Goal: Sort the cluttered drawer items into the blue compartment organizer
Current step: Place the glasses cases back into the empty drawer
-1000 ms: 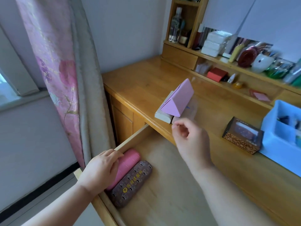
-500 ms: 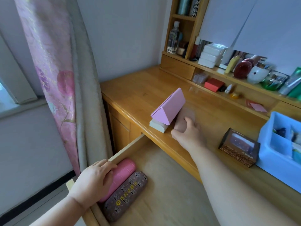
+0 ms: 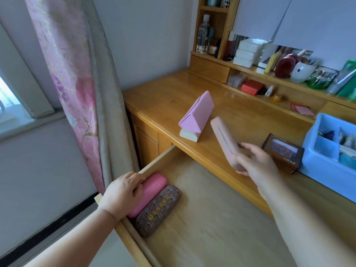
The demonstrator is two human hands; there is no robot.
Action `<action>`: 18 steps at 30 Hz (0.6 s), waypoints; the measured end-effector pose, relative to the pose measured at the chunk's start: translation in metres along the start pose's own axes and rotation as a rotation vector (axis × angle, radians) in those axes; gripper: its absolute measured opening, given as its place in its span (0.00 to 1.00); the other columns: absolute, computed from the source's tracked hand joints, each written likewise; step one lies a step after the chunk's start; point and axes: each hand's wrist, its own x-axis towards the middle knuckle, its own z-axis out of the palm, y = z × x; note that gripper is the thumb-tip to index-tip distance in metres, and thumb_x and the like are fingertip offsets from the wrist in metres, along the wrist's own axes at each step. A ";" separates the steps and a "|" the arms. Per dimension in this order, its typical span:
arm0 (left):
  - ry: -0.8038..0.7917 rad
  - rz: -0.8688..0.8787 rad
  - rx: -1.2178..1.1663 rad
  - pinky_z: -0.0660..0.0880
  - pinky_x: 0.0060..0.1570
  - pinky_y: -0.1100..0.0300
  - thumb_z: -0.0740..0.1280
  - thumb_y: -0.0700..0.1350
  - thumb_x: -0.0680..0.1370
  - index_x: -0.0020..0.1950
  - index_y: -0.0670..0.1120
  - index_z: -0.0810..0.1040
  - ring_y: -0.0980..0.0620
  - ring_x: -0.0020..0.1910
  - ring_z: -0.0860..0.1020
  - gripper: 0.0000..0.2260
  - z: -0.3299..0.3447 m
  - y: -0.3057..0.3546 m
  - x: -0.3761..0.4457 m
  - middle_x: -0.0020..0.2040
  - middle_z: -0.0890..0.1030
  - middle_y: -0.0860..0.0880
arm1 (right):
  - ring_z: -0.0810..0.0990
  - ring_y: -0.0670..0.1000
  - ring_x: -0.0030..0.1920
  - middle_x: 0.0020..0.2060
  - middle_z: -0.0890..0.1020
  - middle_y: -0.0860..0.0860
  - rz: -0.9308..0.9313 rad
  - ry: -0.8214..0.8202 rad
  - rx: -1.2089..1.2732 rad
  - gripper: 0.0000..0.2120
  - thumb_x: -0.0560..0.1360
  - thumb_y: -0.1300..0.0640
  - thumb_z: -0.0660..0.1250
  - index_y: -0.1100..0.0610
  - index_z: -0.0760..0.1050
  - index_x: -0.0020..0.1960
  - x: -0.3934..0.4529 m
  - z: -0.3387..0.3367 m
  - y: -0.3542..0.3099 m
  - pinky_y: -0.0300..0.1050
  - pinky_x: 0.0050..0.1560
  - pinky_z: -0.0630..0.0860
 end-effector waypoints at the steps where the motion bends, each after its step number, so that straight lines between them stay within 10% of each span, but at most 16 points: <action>1: -0.009 0.000 0.001 0.76 0.39 0.59 0.60 0.46 0.70 0.48 0.46 0.82 0.47 0.39 0.81 0.13 0.001 -0.001 0.000 0.42 0.81 0.51 | 0.82 0.42 0.42 0.42 0.85 0.47 -0.043 -0.076 0.084 0.17 0.66 0.58 0.69 0.48 0.76 0.55 -0.017 -0.002 0.003 0.37 0.39 0.79; 6: -0.126 0.046 0.052 0.78 0.46 0.56 0.65 0.49 0.75 0.58 0.49 0.79 0.47 0.46 0.81 0.13 0.009 -0.006 0.000 0.53 0.80 0.51 | 0.82 0.41 0.49 0.49 0.84 0.44 -0.067 -0.373 0.009 0.28 0.55 0.49 0.70 0.46 0.76 0.55 -0.082 0.019 0.045 0.32 0.44 0.75; 18: -0.397 0.326 0.255 0.51 0.73 0.56 0.62 0.56 0.73 0.73 0.53 0.63 0.51 0.70 0.63 0.28 0.069 0.042 0.041 0.69 0.69 0.52 | 0.69 0.38 0.65 0.65 0.65 0.32 -0.179 -0.367 -0.771 0.35 0.67 0.53 0.66 0.41 0.59 0.72 -0.076 0.032 0.137 0.20 0.55 0.59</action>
